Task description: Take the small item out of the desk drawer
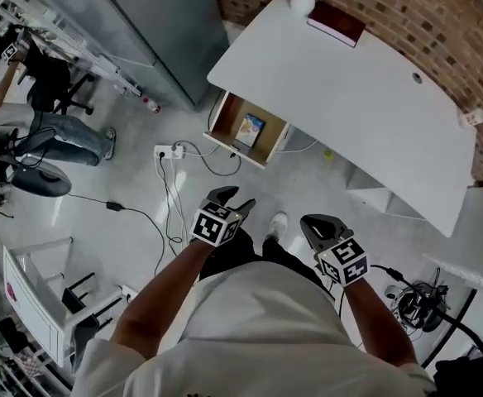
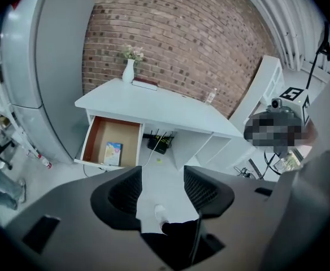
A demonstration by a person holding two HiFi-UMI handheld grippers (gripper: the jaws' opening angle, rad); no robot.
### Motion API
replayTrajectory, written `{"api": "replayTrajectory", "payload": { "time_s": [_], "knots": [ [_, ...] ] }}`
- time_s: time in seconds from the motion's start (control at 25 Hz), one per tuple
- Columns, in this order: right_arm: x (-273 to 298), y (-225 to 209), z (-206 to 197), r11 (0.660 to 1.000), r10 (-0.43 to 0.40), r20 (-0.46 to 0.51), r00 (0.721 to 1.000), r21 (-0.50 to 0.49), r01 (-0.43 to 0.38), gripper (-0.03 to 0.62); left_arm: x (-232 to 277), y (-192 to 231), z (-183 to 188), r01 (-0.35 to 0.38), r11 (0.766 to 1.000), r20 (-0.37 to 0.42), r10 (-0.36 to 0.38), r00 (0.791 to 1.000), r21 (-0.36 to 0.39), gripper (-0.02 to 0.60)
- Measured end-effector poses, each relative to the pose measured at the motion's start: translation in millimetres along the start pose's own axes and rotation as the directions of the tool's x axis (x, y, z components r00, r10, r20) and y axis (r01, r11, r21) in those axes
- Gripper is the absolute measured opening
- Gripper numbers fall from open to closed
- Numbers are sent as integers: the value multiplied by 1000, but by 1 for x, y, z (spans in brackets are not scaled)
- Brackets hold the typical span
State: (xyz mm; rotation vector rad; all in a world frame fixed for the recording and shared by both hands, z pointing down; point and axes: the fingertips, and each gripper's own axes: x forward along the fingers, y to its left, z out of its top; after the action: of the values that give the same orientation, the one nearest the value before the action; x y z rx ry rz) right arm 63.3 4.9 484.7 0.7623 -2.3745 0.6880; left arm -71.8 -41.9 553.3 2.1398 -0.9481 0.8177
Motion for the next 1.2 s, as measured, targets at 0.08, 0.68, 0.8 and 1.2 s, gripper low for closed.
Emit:
{"api": "replayTrajectory", "payload": {
  "time_s": [0.08, 0.68, 0.8, 1.2],
  "knots": [
    [9, -14, 3, 1000, 10, -14, 1000, 23, -10, 35, 19, 22, 8, -31, 999, -18, 31, 999, -15, 236],
    [92, -85, 1, 975, -43, -184, 982, 208, 81, 158, 226, 222, 21, -136, 990, -213, 126, 969, -31, 331],
    [119, -93, 0, 966, -34, -207, 978, 243, 85, 156, 267, 257, 15, -136, 990, -249, 122, 961, -38, 347],
    [176, -100, -16, 936, 20, -256, 966, 344, 72, 146, 358, 321, 7, -189, 981, -344, 189, 920, 35, 384]
  ]
}}
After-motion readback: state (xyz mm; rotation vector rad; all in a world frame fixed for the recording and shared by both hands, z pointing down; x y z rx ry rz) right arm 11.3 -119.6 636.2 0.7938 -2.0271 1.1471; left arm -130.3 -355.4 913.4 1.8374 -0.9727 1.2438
